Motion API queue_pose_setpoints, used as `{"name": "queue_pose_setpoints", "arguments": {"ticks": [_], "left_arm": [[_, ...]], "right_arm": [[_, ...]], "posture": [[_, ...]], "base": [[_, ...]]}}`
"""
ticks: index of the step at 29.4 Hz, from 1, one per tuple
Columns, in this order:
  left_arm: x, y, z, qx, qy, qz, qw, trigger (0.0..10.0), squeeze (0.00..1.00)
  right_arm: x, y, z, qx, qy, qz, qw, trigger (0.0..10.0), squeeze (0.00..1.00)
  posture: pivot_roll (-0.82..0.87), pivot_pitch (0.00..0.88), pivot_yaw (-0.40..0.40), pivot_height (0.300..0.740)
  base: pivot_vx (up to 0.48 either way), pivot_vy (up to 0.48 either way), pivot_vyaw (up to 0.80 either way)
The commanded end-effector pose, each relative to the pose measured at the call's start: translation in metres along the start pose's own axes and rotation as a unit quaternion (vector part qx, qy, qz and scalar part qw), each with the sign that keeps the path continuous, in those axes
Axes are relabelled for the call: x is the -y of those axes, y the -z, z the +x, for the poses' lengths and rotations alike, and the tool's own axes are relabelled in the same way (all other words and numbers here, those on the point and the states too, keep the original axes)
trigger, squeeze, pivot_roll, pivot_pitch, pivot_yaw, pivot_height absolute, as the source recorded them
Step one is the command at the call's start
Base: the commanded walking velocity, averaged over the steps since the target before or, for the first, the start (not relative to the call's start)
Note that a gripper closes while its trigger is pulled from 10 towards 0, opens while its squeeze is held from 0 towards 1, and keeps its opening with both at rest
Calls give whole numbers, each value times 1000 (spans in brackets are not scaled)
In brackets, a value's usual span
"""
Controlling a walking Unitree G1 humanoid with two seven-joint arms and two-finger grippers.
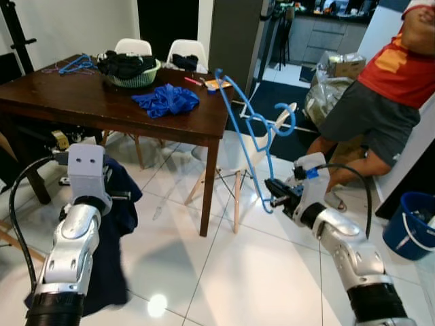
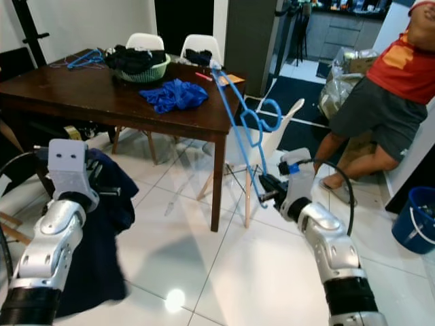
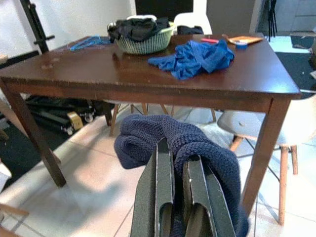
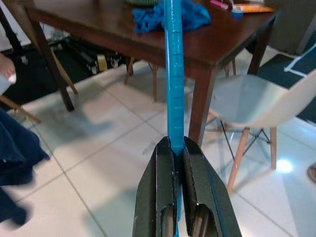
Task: Hang hanger
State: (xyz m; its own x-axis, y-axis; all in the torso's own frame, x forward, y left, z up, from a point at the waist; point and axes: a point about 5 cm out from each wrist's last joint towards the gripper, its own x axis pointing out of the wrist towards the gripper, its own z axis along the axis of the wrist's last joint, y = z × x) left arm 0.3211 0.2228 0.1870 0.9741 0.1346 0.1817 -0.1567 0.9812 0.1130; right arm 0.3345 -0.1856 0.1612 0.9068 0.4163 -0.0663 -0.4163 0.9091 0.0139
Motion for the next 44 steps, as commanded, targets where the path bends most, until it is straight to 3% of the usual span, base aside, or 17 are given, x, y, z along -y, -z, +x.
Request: {"name": "queue_pose_setpoints", "arguments": {"ticks": [1,8,18,25,34,38,44], "left_arm": [[6,-18,5,30,8,-7,999,10000,0],[5,-28,8,41,7,-11,999,10000,0],[23,-38,13,52,35,-28,998,10000,0],[23,-44,15,59,35,-27,997,10000,0],[15,-65,21,90,35,-18,995,10000,0],[0,-99,28,136,10,-6,991,10000,0],[-14,-117,32,157,-12,12,987,10000,0]], "right_arm": [[5,-8,-1,17,8,8,1000,10000,0],[2,-8,1,19,2,10,1000,10000,0],[0,-14,3,32,-4,31,999,10000,0],[2,-18,1,42,0,26,999,10000,0],[2,-17,0,43,2,27,999,10000,0],[4,-20,0,48,1,25,999,10000,0],[5,-22,-2,52,1,23,998,10000,0]], "posture": [[76,0,-60,740],[76,0,-63,740],[74,0,-65,740],[69,0,-61,740],[71,0,-61,740],[65,0,-62,740],[65,0,-61,740]], "base": [[480,0,0],[480,0,0],[480,0,-489],[480,0,-164],[480,0,0],[480,0,0],[480,0,0]]}}
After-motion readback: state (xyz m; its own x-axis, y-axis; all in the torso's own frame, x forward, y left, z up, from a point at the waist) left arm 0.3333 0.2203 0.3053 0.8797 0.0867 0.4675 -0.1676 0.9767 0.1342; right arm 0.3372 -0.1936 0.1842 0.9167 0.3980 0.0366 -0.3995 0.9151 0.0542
